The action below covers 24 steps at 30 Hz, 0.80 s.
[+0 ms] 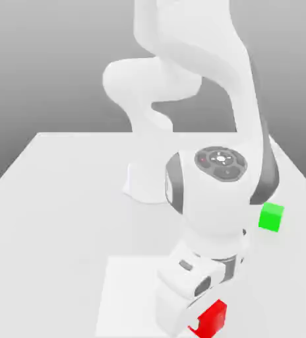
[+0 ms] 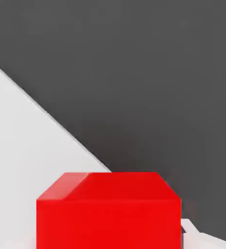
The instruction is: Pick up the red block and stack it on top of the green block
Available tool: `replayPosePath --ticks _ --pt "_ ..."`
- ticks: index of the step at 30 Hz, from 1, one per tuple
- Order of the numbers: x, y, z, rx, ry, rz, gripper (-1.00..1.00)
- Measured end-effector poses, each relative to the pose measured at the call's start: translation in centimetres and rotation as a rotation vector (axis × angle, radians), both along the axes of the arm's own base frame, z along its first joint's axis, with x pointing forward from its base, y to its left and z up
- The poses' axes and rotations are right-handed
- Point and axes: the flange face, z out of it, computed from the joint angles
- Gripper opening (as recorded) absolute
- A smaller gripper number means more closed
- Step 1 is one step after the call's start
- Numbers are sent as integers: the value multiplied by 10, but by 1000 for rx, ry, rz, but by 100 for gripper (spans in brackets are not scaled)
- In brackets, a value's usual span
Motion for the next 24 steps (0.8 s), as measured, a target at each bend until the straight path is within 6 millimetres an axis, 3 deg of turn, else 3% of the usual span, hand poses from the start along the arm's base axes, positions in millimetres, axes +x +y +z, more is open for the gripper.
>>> replayPosePath --ticks 1,6,9,11,16,18,22,23,24 --pt "-5 9 10 4 1 31 -100" --pt "-84 111 31 37 13 459 -100" --pt "-159 178 40 43 16 795 -100" --pt "-214 207 45 40 15 1025 -100" --pt "-309 219 44 7 4 1453 -100" --pt "-320 220 29 0 2 1506 -100" --pt "-322 218 -6 -3 1 1518 -100" --pt "-323 218 -12 -2 1 1519 100" --pt "-323 218 -12 -2 1 1519 100"
